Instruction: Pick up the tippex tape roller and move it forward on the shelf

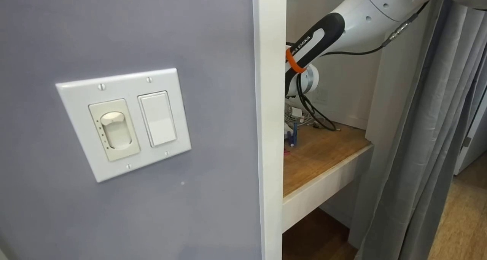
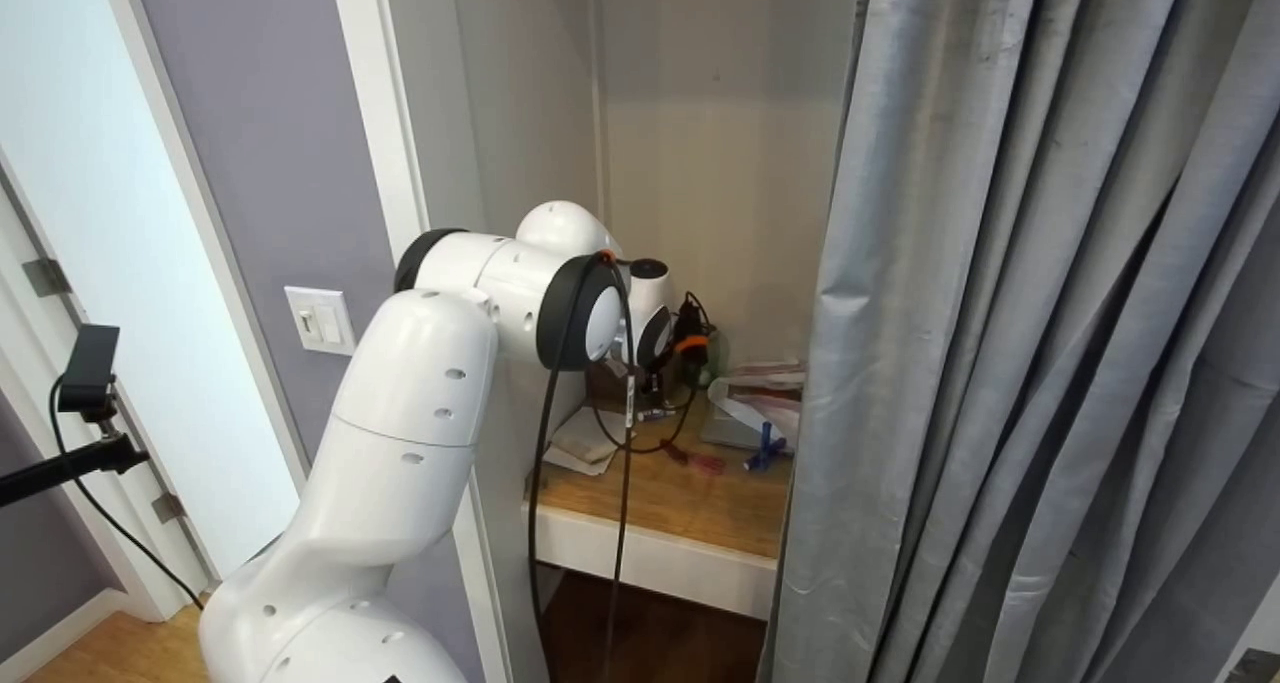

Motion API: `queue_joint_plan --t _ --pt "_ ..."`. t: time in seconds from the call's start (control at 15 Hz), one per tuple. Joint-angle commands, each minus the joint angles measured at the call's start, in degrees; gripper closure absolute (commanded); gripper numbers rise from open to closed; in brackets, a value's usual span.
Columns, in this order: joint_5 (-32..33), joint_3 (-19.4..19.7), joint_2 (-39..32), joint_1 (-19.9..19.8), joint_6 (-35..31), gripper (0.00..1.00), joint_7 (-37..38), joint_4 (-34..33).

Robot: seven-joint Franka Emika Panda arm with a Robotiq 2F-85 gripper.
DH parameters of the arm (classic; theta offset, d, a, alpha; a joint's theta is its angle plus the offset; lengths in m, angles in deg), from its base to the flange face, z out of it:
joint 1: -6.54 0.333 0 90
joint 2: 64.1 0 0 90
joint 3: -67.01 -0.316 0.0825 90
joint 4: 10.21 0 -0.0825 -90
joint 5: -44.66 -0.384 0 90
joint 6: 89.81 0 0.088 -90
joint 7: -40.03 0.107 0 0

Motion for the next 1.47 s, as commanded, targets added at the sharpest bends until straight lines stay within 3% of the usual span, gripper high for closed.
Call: queue_joint_plan --t 0.0,0.27,0.6,1.0,1.4 --pt "3.4 3.2 -3.7 2.2 1.2 0.69 5.4 -6.8" --pt "5.6 7.1 -11.1 4.5 6.6 0.69 13.5 -19.2" --pt "4.0 6.4 -21.1 3.6 15.1 0.69 19.5 -33.6" --pt "3.7 6.7 -32.6 2.9 15.8 0.69 24.7 -48.6" --pt "4.7 9.0 -40.5 3.4 17.5 0.69 28.5 -58.9"
